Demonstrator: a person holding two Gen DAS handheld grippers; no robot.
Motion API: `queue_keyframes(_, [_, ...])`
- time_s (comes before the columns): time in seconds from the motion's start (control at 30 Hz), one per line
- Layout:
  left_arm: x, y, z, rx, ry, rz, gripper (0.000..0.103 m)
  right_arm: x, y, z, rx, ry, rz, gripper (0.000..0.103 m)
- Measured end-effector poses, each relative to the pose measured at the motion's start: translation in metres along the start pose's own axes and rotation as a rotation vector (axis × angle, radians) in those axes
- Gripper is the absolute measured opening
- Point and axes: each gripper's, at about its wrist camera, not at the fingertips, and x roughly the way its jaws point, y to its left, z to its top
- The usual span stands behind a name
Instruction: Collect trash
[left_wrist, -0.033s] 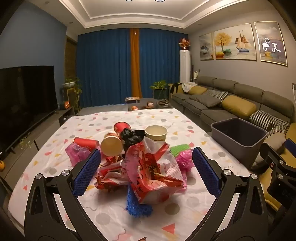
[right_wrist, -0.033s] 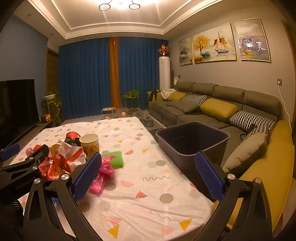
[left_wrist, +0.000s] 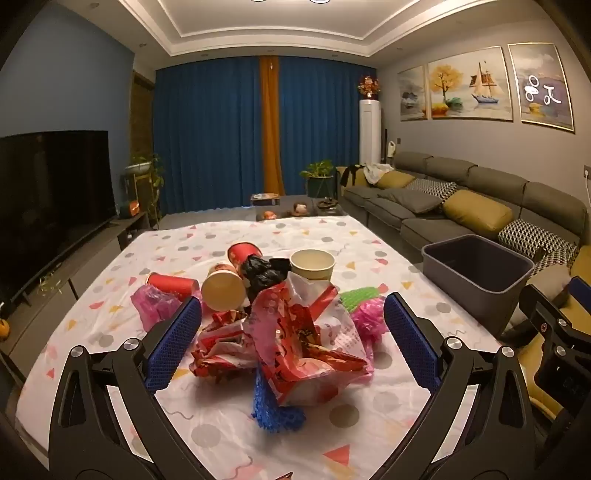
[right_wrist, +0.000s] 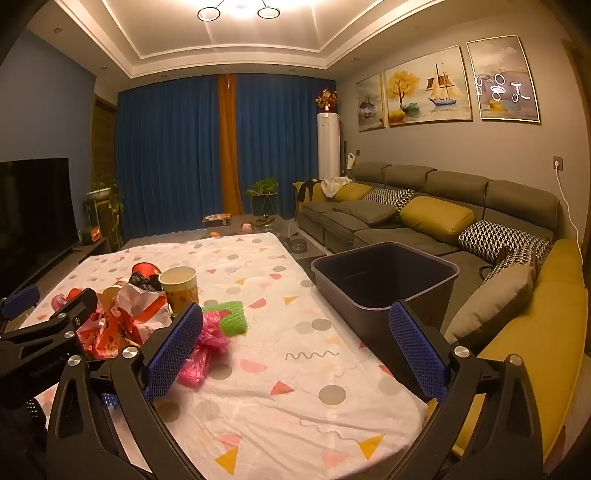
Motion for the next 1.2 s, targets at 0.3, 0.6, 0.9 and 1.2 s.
queue_keyframes(0.3, [-0.0028,0.0036,-0.0012,-0.012,-0.007,-0.003,0.097,0.0,-0.0003,-0.0001,0.004,0.0,0.002,0.098])
queue_keyframes(0.6, [-0.0008,0.0054,-0.001,-0.027,0.004,-0.001,0.097,-0.0014,-0.001,0.0002,0.003,-0.001,0.001,0.098])
queue_keyframes(0.9, [-0.0013,0.0052,-0.0003,-0.03,0.003,-0.003,0.097,-0.002,-0.0016,0.0007,0.004,-0.002,0.0,0.098])
queue_keyframes(1.2, [-0.0017,0.0047,-0.0006,-0.031,0.0,-0.003,0.097,-0.0054,-0.0048,0.0023,0.005,-0.004,0.0,0.098])
